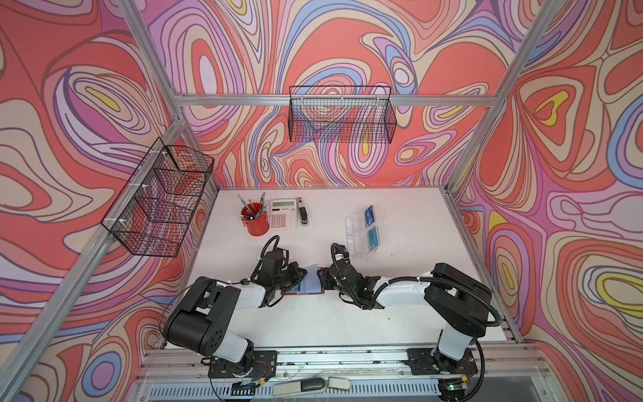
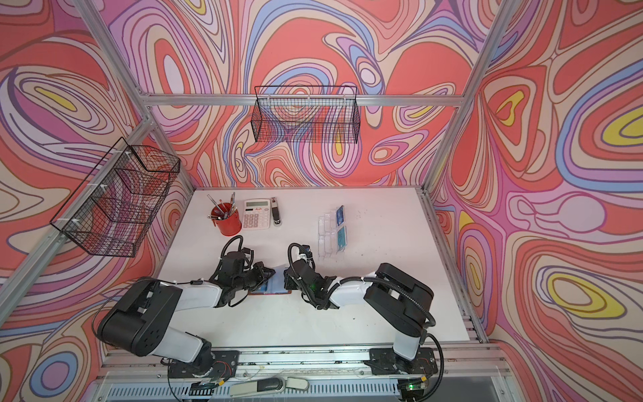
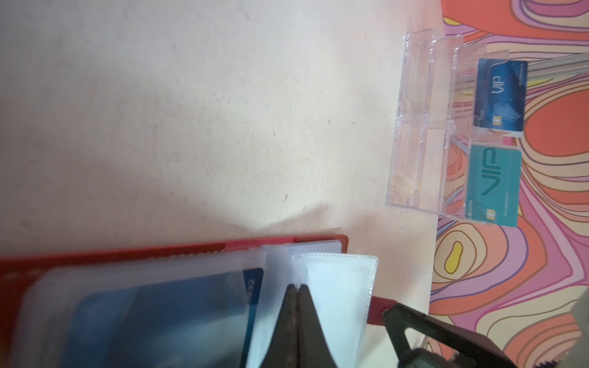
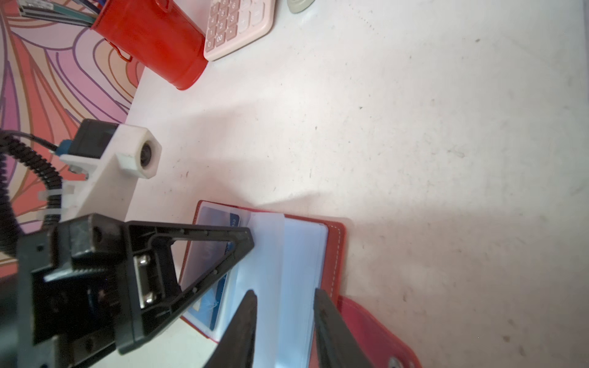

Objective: Insert credit cards into a card holder
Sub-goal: Flip over the card slot on the card holder.

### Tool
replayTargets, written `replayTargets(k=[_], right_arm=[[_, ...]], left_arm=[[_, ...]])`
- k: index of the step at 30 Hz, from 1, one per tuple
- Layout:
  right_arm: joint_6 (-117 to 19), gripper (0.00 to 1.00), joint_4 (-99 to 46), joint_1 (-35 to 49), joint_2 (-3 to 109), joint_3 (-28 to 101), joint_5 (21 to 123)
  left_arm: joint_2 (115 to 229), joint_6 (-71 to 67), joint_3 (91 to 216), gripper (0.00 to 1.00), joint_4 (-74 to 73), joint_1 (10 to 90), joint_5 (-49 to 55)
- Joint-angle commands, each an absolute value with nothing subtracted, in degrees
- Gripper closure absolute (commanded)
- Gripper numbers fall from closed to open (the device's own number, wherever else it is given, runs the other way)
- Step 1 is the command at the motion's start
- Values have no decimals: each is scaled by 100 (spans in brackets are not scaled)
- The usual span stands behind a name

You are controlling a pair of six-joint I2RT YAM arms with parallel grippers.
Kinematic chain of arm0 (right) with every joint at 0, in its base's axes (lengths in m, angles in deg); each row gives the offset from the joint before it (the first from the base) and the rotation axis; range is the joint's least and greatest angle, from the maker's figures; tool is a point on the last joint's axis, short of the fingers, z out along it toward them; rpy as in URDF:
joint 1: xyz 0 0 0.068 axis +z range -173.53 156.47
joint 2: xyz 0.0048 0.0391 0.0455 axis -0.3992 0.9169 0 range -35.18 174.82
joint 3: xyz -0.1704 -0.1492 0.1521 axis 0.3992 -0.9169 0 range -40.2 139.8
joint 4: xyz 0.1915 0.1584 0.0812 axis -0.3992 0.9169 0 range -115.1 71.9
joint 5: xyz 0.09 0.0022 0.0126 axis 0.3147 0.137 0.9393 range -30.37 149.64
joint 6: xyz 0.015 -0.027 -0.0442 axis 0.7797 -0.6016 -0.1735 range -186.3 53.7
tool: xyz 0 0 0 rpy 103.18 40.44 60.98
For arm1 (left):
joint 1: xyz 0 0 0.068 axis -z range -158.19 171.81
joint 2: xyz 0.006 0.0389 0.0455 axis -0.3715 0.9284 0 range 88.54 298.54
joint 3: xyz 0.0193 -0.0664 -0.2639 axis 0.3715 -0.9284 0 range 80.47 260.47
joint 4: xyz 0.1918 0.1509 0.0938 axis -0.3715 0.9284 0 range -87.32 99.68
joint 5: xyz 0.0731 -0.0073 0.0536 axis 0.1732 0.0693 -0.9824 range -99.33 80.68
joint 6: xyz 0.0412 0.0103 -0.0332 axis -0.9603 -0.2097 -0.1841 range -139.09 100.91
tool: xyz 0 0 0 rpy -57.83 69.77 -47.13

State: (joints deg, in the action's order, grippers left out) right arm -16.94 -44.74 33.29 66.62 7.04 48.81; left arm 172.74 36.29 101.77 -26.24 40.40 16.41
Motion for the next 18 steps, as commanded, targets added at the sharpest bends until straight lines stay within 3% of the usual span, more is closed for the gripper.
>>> replayTargets(k=[1,16,18], right_arm=[[-1770,67,-4626,3323,6790,795,5084],[-1950,69,-4786,3325,7314,1231,5458],[-1973,71,-4754,3321,7417,1368,5565]], left_arm=[[16964,3686,10099,100,-2522,3883,1836],[17211,3691,10149,100,-2605,3745,2135],[17163,3650,10163,90,-2463,3730,2095]])
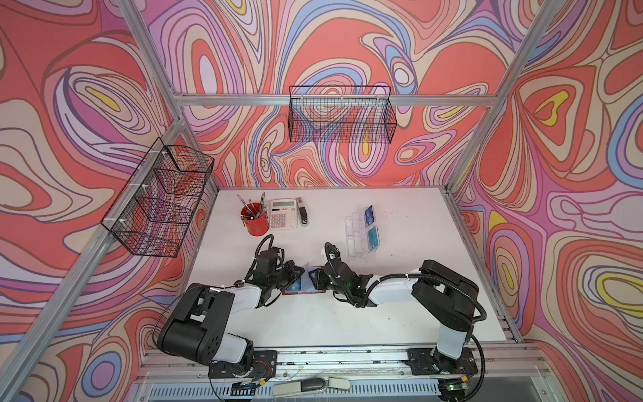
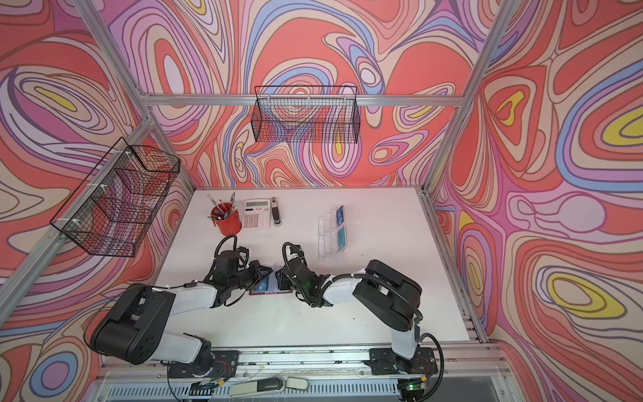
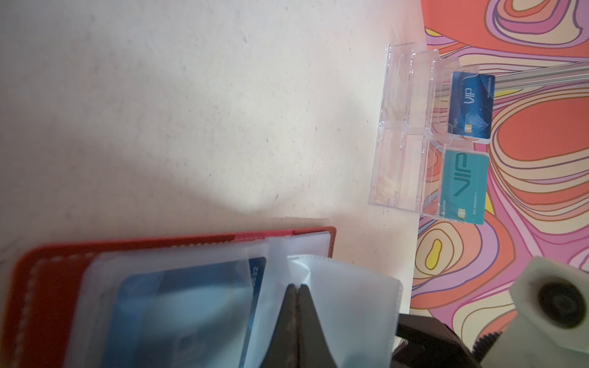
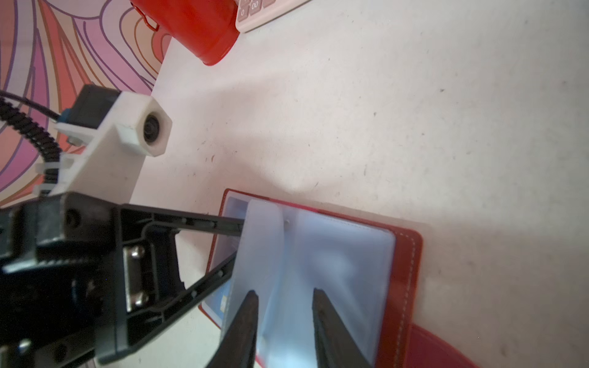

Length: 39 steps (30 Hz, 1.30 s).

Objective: Insert credit cards into a card holder
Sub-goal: Flip over the card slot on the card holder.

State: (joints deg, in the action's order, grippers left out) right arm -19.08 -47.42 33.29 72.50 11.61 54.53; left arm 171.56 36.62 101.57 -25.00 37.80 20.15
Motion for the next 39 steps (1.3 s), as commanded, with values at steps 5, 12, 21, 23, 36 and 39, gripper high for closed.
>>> replayTargets(k=[5,12,21,23,36,39], right_arm=[[-1986,71,-4751,3324,7560,1489,5560],[-2045,71,-4716,3329,7812,1807,5752],[-2078,74,-4507,3413,8395,2379,6164],[-2071,74,-4488,3434,8470,2416,6196],[-2020,81,-4126,3431,8520,2396,6066],[-2265,80,-3747,3424,8099,2495,5925]], left_arm=[[16586,3041,10612,60,-495,3728,1268],[15532,2671,10902,53,1188,3728,192],[14408,2548,10770,50,2000,3691,-890],[14371,2580,10698,50,1927,3668,-900],[15078,2761,10129,51,291,3660,-234],[15198,2717,10078,51,115,3659,-234]])
